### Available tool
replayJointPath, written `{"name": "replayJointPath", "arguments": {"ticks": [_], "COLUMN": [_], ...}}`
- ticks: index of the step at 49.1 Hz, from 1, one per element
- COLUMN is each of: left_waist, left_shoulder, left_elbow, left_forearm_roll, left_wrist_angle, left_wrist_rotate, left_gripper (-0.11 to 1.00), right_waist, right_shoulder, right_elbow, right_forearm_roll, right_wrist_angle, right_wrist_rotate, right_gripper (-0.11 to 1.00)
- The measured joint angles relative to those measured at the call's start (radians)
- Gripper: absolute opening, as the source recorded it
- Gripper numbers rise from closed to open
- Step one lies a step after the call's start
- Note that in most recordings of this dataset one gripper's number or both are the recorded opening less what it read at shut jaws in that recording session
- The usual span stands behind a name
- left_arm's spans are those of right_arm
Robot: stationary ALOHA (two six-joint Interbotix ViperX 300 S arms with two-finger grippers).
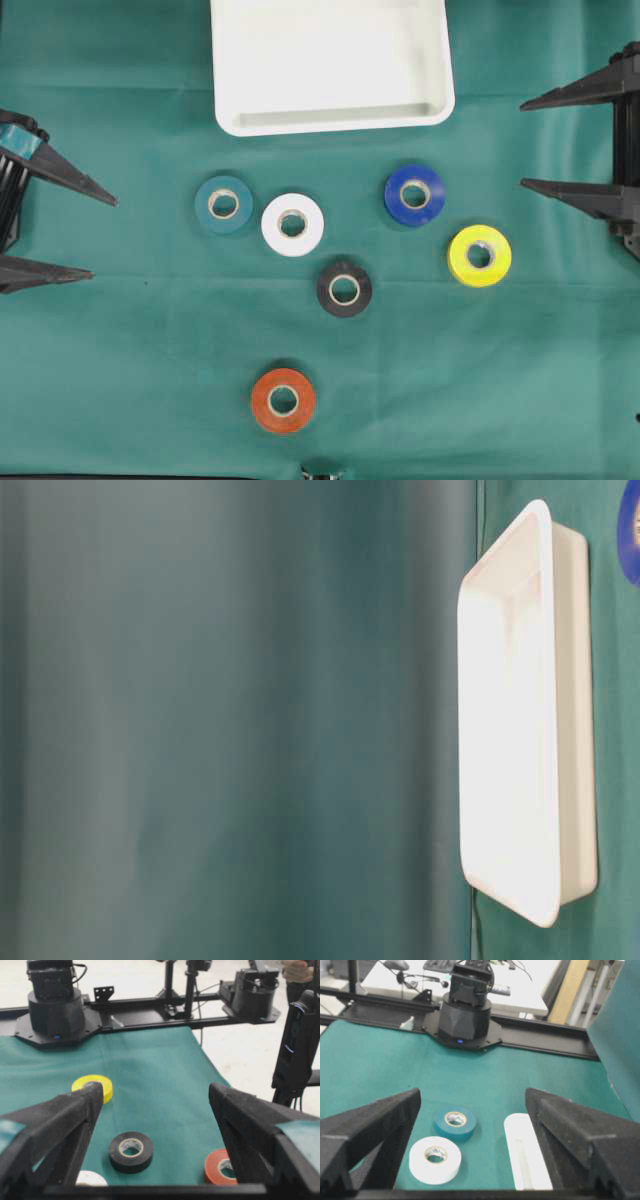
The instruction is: Pick up the tape from a random location and place it into the white case.
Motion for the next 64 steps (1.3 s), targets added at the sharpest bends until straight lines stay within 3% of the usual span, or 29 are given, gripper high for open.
{"name": "replayJointPath", "arguments": {"ticks": [11, 22, 37, 64], "left_waist": [0.0, -0.002, -0.002, -0.002], "left_shoulder": [0.017, 0.147, 0.382, 0.75], "left_elbow": [-0.008, -0.067, -0.222, -0.583], "left_forearm_roll": [0.0, 0.0, 0.0, 0.002], "left_wrist_angle": [-0.008, -0.048, -0.101, -0.052], "left_wrist_rotate": [0.0, 0.008, 0.014, 0.048], "left_gripper": [0.99, 0.99, 0.99, 0.99], "right_waist": [0.0, 0.0, 0.0, 0.0], "right_shoulder": [0.005, 0.009, 0.015, 0.026], "right_elbow": [0.0, -0.002, -0.003, -0.003], "right_forearm_roll": [0.0, 0.0, 0.0, -0.002], "right_wrist_angle": [0.005, 0.005, 0.005, 0.005], "right_wrist_rotate": [0.0, 0.0, 0.0, 0.0], "right_gripper": [0.92, 0.92, 0.92, 0.92]}}
